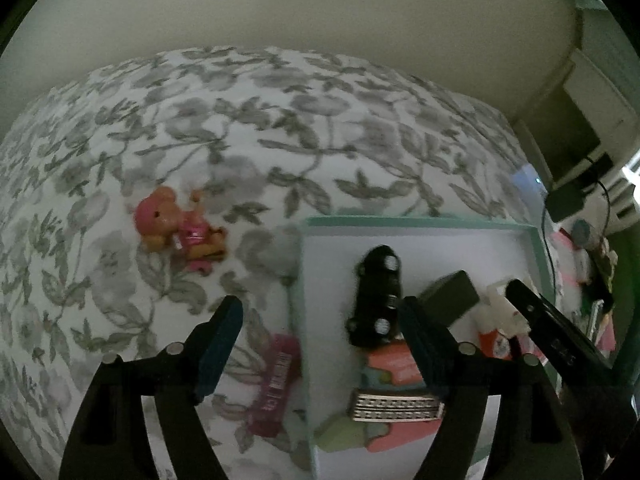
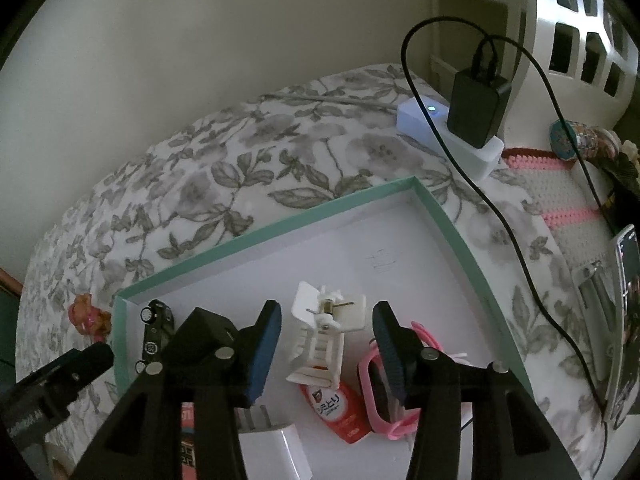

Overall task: Organize rigid objects
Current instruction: 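Release the charger into the tray with left tool while right tool releases the clip, then move both tools back toward the pink lipstick and doll figure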

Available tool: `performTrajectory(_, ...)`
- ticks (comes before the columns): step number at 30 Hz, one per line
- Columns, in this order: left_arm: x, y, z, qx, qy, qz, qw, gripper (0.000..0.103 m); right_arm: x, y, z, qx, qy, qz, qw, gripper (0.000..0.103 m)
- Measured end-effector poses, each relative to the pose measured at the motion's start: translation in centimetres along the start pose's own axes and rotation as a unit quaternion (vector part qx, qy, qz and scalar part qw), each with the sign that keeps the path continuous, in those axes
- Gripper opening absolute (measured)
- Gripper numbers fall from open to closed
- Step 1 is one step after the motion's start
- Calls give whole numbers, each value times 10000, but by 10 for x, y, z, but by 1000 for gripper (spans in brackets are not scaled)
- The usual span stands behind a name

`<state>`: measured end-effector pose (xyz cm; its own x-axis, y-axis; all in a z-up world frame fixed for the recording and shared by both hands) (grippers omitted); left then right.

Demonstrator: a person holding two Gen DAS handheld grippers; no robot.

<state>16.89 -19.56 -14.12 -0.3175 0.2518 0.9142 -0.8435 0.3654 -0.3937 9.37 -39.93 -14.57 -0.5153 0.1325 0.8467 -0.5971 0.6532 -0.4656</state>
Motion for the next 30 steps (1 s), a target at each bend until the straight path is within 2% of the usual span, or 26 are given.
performTrajectory(2, 0, 0, -7, 40, -113, 12, 9999, 82, 0, 0, 0, 12, 19, 21, 10000, 65)
performTrajectory(8, -4, 4, -31, 296, -427, -26, 9986, 84, -3, 0, 0, 84, 90, 40, 9999, 79)
performTrajectory(9, -5, 5, -35, 363, -455, -43, 9983, 85, -3, 0, 1, 93, 97, 39, 9999, 80)
performTrajectory(11, -7, 7, -40, 442, -501, -68, 9977, 96, -3, 1, 1, 110, 99, 41, 9999, 85)
performTrajectory(12, -7, 8, -44, 496, -537, -64, 9973, 97, -3, 1, 1, 117, 96, 45, 9999, 85)
performTrajectory(20, -4, 7, -62, 615, -756, 67, 9952, 97, -3, 0, -1, 173, 110, 131, 9997, 102)
performTrajectory(30, 0, 6, -83, 709, -752, 64, 9946, 98, -2, -1, -2, 242, 164, 213, 9993, 103)
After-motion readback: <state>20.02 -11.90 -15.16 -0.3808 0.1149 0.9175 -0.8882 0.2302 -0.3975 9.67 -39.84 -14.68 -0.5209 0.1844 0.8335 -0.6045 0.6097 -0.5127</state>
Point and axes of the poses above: each gripper's, at about its wrist camera, not at the fingertips, and x roughly against the way its jaws point, z to its right, y to its underside, the point moved 10 cm from there along -x, roughly the way its jaws point, and after that the axes turned 9 degrees about -x, right-handed, at the moved point
